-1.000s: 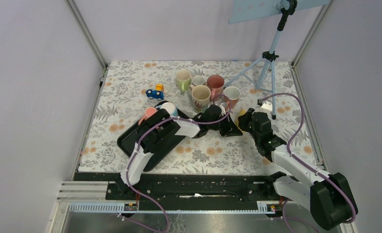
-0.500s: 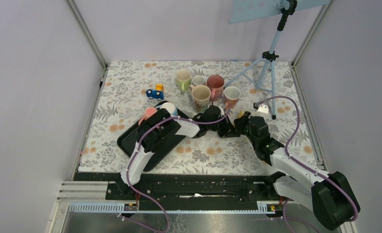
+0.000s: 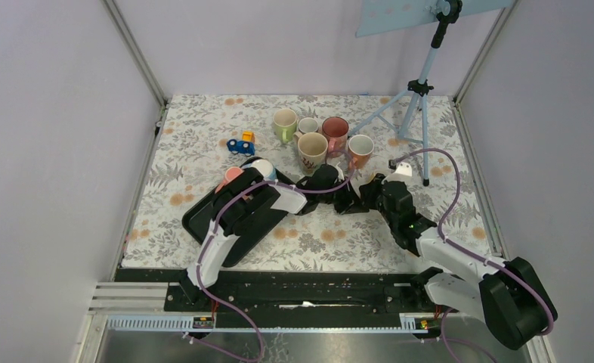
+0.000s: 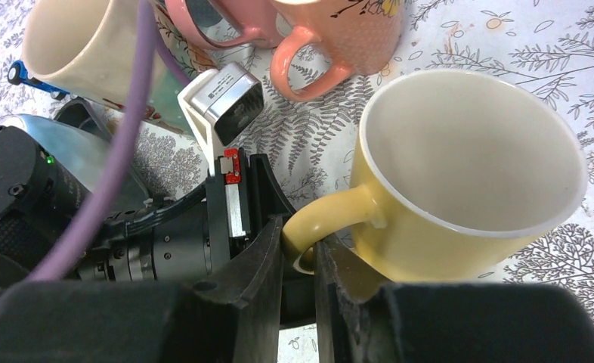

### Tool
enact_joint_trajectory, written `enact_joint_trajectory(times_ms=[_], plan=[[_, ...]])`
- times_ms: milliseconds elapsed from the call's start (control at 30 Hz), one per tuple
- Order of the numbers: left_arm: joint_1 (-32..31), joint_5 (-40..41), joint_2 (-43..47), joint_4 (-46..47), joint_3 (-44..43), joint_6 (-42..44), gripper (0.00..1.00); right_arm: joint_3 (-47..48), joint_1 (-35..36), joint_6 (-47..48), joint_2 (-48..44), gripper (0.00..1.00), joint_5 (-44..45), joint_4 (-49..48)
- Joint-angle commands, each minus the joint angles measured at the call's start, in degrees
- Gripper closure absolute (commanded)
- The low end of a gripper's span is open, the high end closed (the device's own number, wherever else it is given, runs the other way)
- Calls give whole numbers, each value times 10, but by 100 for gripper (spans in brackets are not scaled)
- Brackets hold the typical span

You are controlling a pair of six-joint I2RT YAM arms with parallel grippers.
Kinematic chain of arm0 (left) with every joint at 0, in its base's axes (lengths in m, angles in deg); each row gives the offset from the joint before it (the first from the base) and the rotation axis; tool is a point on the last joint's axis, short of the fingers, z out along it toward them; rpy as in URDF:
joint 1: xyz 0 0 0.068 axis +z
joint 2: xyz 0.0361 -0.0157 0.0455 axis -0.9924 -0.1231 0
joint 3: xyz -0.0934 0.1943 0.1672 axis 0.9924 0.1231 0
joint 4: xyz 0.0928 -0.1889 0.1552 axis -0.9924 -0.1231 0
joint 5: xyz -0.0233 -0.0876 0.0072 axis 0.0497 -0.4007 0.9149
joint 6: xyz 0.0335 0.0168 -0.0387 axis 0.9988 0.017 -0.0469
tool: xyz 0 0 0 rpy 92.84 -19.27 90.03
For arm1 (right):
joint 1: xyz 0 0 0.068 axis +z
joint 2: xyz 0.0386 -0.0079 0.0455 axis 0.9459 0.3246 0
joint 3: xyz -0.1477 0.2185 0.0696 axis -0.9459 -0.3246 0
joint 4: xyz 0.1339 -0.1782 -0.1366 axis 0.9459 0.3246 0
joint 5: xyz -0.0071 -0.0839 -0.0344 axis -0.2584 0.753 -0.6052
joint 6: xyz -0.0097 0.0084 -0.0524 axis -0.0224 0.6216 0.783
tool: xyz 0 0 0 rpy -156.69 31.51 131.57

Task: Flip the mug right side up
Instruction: Place the cup at the center of the board.

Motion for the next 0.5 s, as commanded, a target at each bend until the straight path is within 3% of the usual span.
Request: enact_joint_trajectory(times_ms=[0,467], plan=[[16,22,19,58,7,9,100,-14,19,-22,22,100,-21,11],[20,17,31,59,25,12,100,-21,58,-30,45,98,34,-3]])
